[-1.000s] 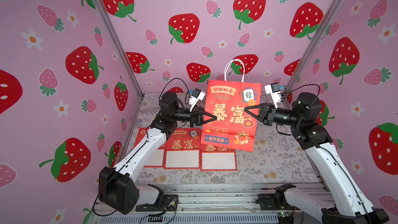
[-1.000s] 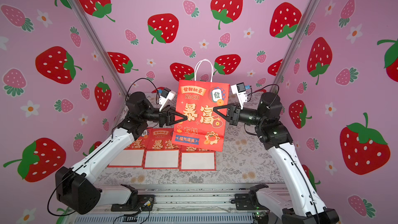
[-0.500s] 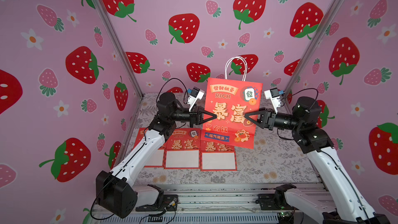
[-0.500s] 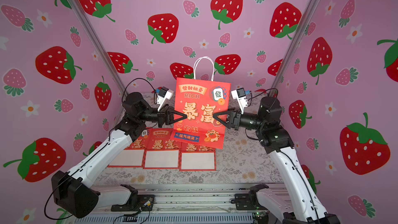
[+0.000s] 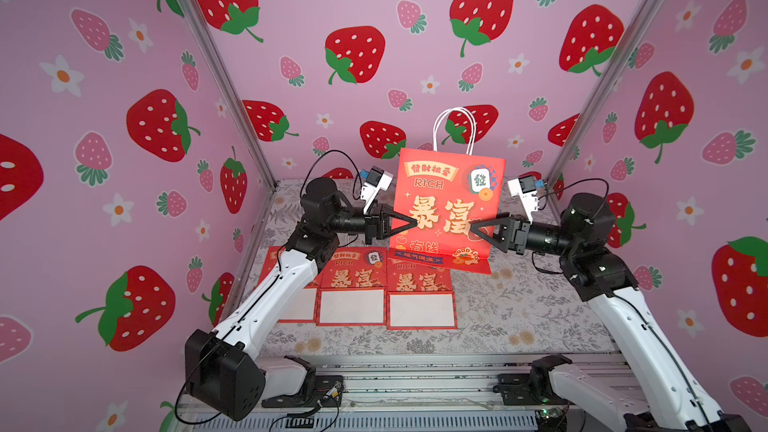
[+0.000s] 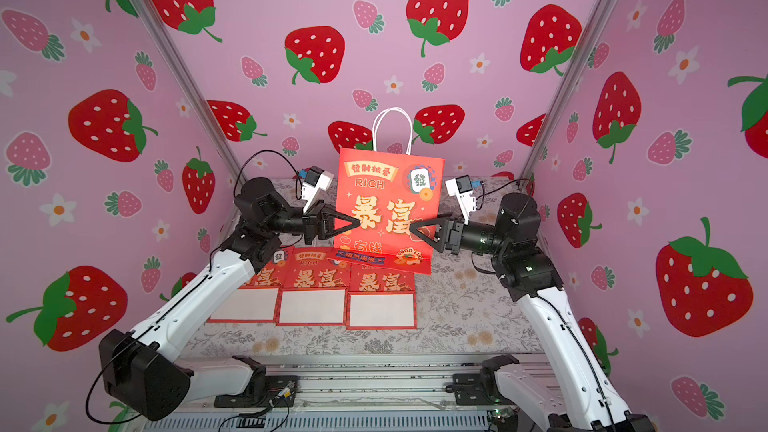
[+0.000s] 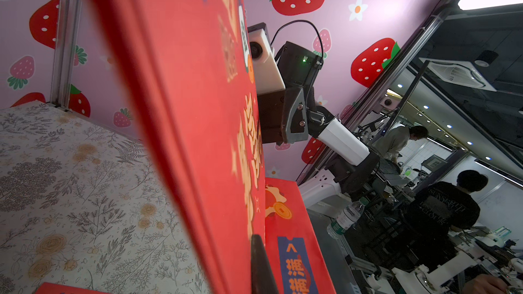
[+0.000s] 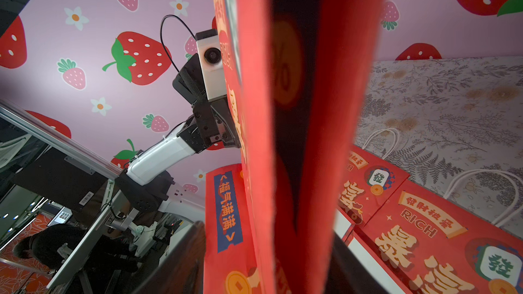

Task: Put away the paper bag
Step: Press the paper bag.

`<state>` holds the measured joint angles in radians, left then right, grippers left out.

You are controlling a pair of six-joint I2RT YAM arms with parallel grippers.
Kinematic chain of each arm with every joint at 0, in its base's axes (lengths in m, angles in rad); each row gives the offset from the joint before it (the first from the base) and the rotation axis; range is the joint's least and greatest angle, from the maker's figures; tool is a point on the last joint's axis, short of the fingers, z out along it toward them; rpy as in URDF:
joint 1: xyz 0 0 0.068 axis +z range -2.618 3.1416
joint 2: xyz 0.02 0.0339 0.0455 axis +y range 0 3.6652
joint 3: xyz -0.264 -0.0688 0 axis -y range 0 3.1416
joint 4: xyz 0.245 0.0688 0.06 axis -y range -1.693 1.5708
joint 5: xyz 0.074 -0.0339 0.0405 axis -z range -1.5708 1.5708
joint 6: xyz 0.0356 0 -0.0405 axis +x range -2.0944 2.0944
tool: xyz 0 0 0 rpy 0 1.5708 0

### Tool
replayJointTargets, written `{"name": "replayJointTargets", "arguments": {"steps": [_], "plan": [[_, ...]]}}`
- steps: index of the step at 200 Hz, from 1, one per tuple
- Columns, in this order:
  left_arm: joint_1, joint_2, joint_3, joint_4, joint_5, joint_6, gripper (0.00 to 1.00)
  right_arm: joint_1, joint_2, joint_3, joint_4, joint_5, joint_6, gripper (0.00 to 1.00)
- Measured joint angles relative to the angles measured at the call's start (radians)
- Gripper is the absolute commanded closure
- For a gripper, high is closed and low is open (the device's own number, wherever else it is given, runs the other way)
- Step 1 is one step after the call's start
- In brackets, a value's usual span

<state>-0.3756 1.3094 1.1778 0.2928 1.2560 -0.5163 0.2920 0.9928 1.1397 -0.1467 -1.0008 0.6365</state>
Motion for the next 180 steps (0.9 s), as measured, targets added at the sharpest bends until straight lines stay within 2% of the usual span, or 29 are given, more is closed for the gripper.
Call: {"name": "replayJointTargets", "arguments": {"steps": [84, 122, 135, 162, 180], "plan": [[0.003, 0.0, 0.0, 0.025, 0.001, -0.029, 1.0, 0.048, 0.05, 0.007, 0.067, 0.028, 0.013, 0.62], [0.003, 0.001, 0.0, 0.025, 0.001, -0.035, 1.0, 0.068, 0.077, 0.037, 0.065, 0.049, -0.015, 0.83], [0.003, 0.002, 0.0, 0.025, 0.001, -0.034, 1.0, 0.069, 0.077, 0.039, 0.06, 0.056, -0.027, 0.88], [0.005, 0.005, 0.0, 0.017, 0.001, -0.028, 1.0, 0.075, 0.077, 0.057, 0.03, 0.07, -0.053, 0.9], [0.006, 0.005, 0.0, 0.014, 0.0, -0.025, 1.0, 0.075, 0.077, 0.073, 0.013, 0.079, -0.066, 0.87]]}}
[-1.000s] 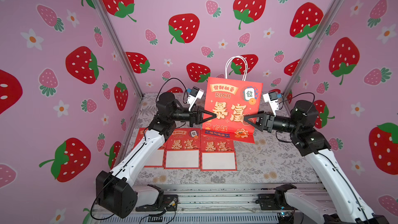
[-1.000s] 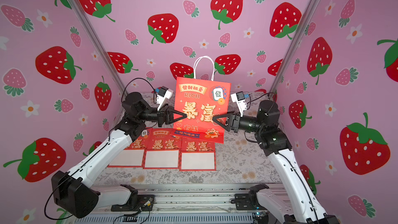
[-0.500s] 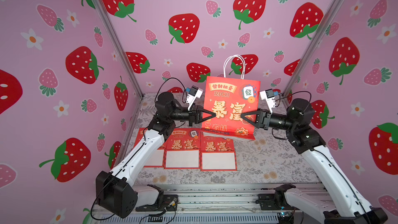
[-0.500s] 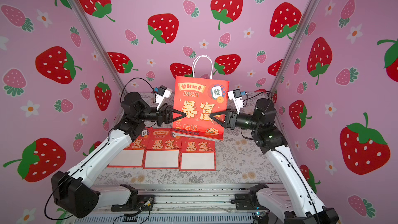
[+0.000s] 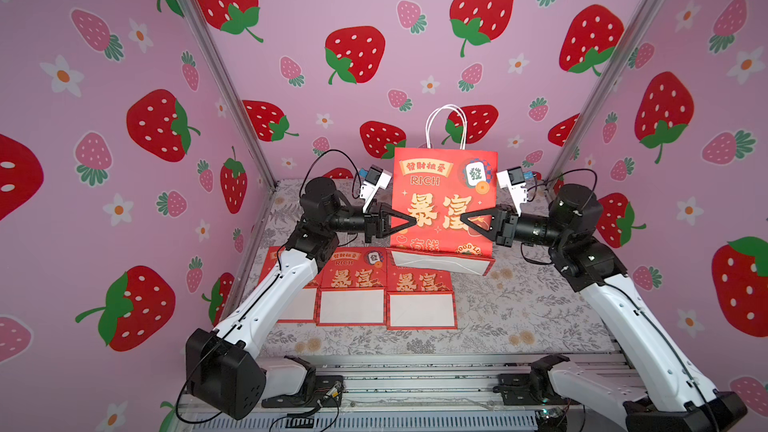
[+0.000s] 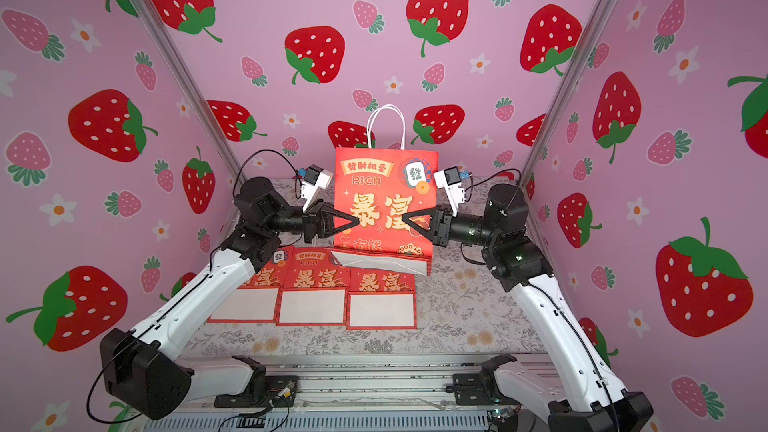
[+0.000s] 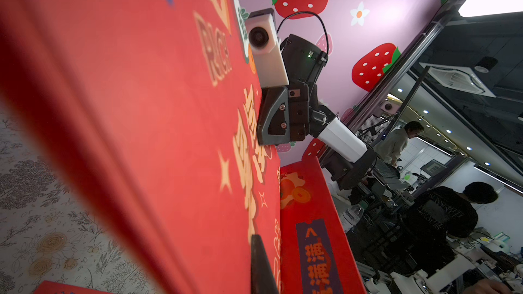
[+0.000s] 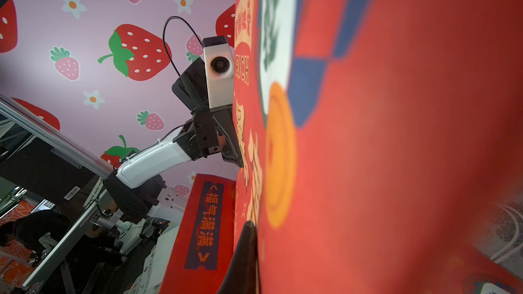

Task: Put away the paper bag
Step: Press the paper bag.

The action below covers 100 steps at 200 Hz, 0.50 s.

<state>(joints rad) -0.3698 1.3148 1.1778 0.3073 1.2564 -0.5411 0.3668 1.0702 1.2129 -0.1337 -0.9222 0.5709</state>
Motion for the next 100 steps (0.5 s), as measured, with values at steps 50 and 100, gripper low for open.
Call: {"name": "replayJointTargets", "arguments": {"steps": [50, 100], "plan": [[0.005, 0.0, 0.0, -0.005, 0.0, 0.004, 1.0, 0.002, -0.008, 0.009, -0.018, 0.032, -0.022, 0.95], [0.007, 0.0, 0.0, -0.011, 0.001, 0.007, 0.88, 0.002, -0.005, 0.026, -0.024, 0.016, -0.012, 1.0]]}}
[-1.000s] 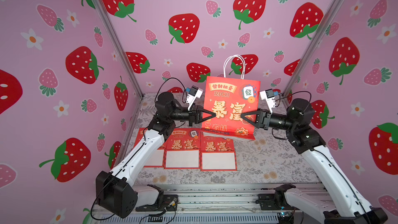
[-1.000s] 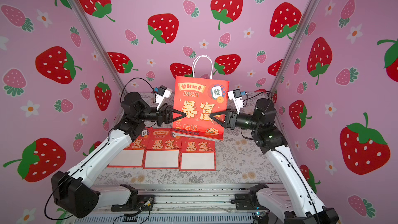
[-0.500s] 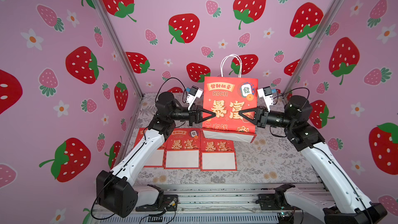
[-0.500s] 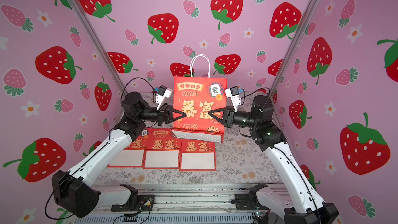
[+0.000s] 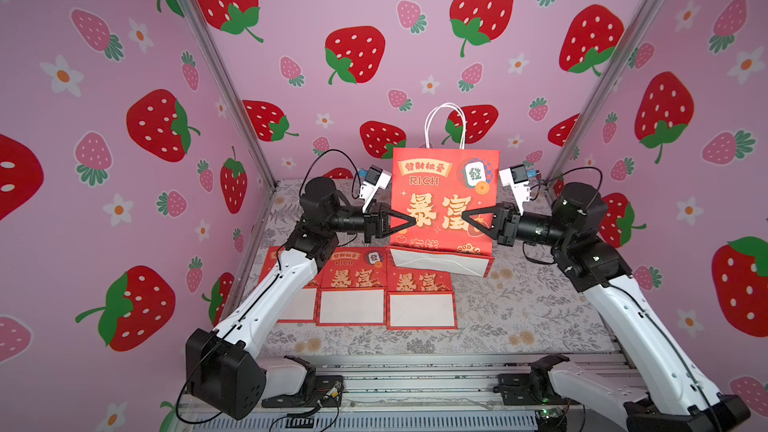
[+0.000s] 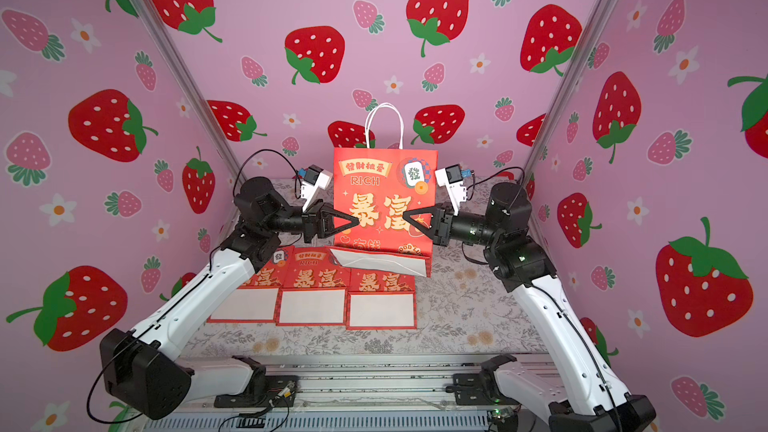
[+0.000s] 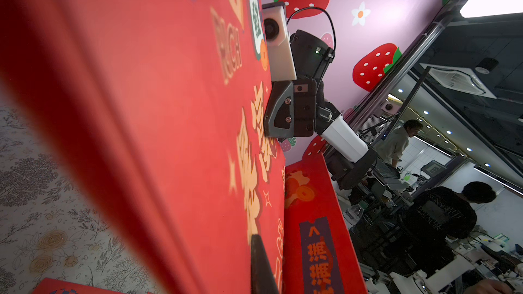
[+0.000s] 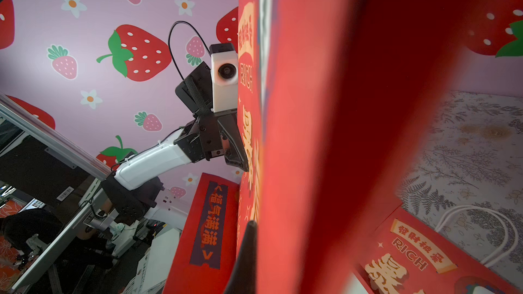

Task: Put away the paper bag
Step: Press the paper bag.

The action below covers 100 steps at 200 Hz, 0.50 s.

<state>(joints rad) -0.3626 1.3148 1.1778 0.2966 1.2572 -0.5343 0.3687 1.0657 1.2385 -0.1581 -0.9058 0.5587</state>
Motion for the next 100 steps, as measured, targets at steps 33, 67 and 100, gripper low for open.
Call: {"name": "replayJointTargets", "arguments": {"steps": [33, 67, 100], "plan": [[0.011, -0.006, -0.005, -0.019, -0.013, 0.019, 0.57, -0.009, 0.002, 0.008, -0.003, 0.006, 0.02, 1.0], [0.021, -0.019, -0.007, -0.029, -0.02, 0.033, 0.41, -0.025, 0.012, 0.019, -0.003, 0.006, 0.04, 1.0], [0.039, -0.046, -0.013, -0.042, -0.031, 0.042, 0.29, -0.067, 0.006, 0.02, -0.005, 0.002, 0.056, 1.0]]}}
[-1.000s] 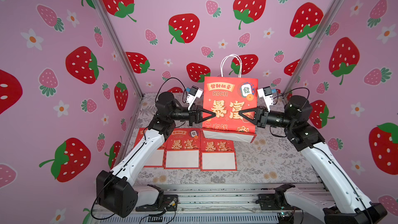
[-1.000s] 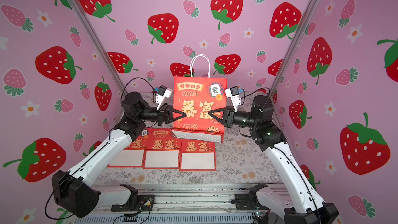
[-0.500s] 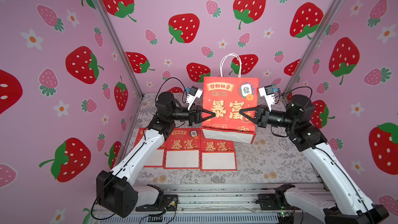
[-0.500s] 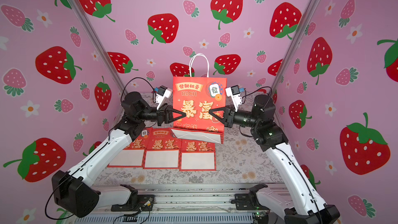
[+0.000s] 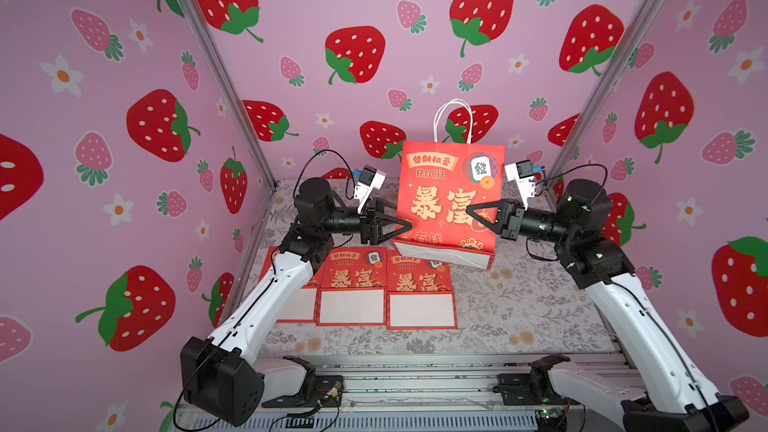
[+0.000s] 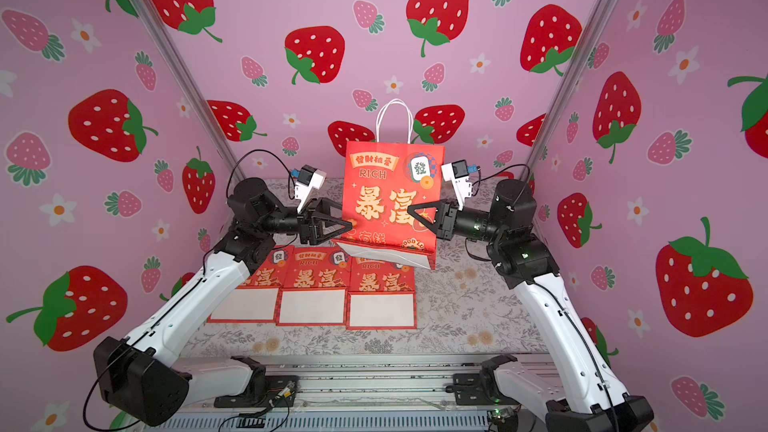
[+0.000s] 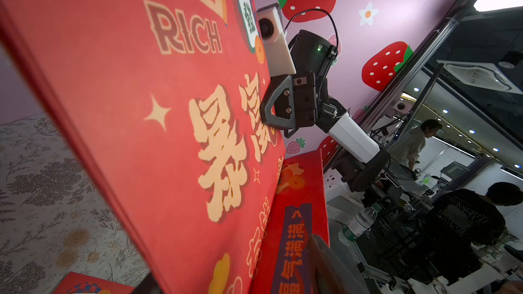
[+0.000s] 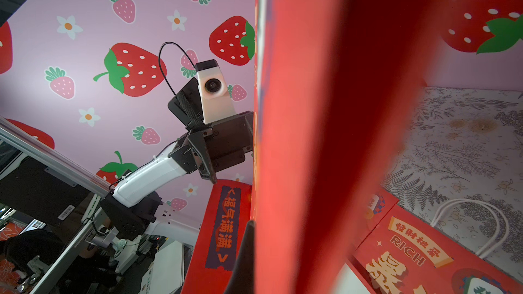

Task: Put away the paper bag
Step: Press the paper bag.

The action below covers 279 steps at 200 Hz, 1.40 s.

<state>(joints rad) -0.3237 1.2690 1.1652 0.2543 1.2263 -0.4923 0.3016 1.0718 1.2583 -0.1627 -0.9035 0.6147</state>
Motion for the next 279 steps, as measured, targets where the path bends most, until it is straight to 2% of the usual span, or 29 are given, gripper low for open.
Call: {"name": "replayJointTargets", "arguments": {"steps": [48, 105, 120, 187, 262, 279], "plan": [[0.106, -0.092, -0.073, 0.025, -0.041, -0.008, 0.19, -0.126, -0.04, 0.0, -0.002, -0.005, 0.049, 1.0], [0.105, -0.071, -0.09, 0.042, -0.035, -0.001, 0.1, -0.192, -0.041, 0.001, 0.002, 0.019, 0.106, 1.0], [0.094, -0.043, -0.09, 0.046, -0.037, 0.002, 0.0, -0.2, -0.035, 0.001, 0.016, 0.036, 0.135, 1.0], [0.003, 0.084, -0.077, 0.069, -0.11, 0.008, 0.01, -0.203, 0.086, 0.0, 0.197, 0.039, 0.319, 1.0], [-0.01, 0.114, -0.077, 0.217, -0.162, -0.071, 0.0, -0.135, 0.145, -0.021, 0.316, -0.1, 0.43, 1.0], [-0.014, 0.121, -0.077, 0.238, -0.161, -0.087, 0.03, -0.109, 0.147, -0.022, 0.334, -0.121, 0.436, 1.0]]}}
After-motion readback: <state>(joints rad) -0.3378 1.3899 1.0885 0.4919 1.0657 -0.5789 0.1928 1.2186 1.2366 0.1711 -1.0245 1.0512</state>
